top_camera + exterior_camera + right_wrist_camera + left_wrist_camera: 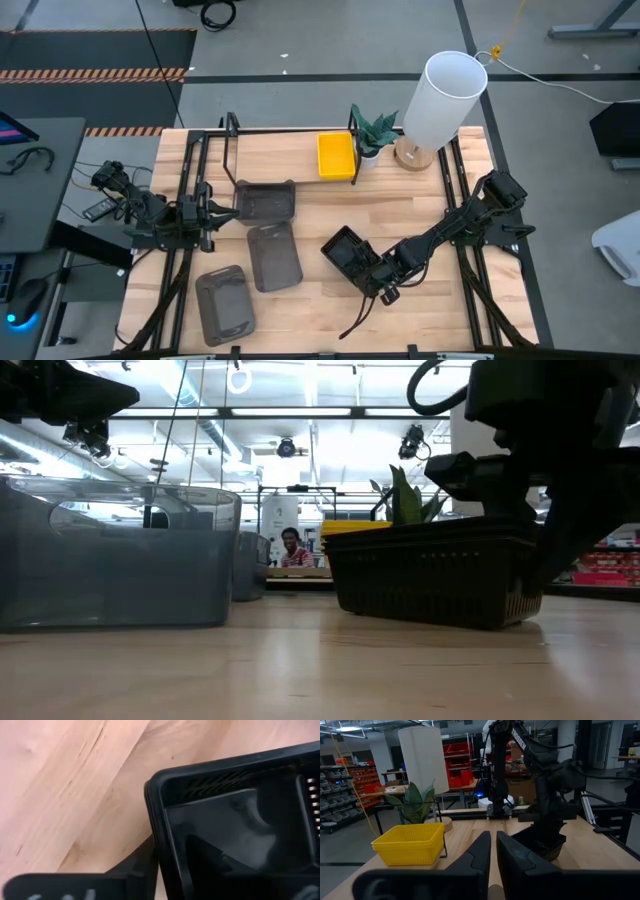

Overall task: Stack baskets on shelf by color
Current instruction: Put the stacked black baskets on the shelf

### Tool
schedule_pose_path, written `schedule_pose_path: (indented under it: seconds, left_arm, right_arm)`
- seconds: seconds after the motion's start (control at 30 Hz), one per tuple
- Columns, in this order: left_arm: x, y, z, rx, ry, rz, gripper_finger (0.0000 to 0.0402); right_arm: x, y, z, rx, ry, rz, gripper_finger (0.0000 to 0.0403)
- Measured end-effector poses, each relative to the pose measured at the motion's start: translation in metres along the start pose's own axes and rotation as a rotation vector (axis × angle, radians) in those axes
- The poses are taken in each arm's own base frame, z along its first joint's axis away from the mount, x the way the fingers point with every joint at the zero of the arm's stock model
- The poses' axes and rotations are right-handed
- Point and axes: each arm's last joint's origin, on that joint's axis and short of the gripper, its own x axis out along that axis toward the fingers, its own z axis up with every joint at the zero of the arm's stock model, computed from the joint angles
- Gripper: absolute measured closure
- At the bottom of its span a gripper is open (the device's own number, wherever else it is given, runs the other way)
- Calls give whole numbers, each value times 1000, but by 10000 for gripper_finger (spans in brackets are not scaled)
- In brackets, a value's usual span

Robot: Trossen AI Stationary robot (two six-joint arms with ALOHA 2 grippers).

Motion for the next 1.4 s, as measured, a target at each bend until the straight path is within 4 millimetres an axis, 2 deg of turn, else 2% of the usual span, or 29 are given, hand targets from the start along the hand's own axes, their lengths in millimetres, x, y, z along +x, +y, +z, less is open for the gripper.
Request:
schedule_pose_path:
  seconds: [0.33,0.57,0.77,0.93,1.17,1.4]
  left_arm:
    - [0,0,0,0,0,1,374]
    - [0,0,0,0,0,0,364]
    - [0,0,0,0,0,0,367]
    - [0,0,0,0,0,0,374]
    - [0,0,0,0,0,0,365]
    - [0,0,0,0,0,0,368]
  right_arm:
    - [-2,-2,5,-25,-13,12,390]
    - [-5,-6,9,-21,-19,23,376]
    - [-5,-6,8,-24,-7,24,389]
    - [-9,-9,12,-32,2,25,386]
    - [-34,-30,31,57,59,-29,388]
    - [-75,-40,55,84,89,-34,388]
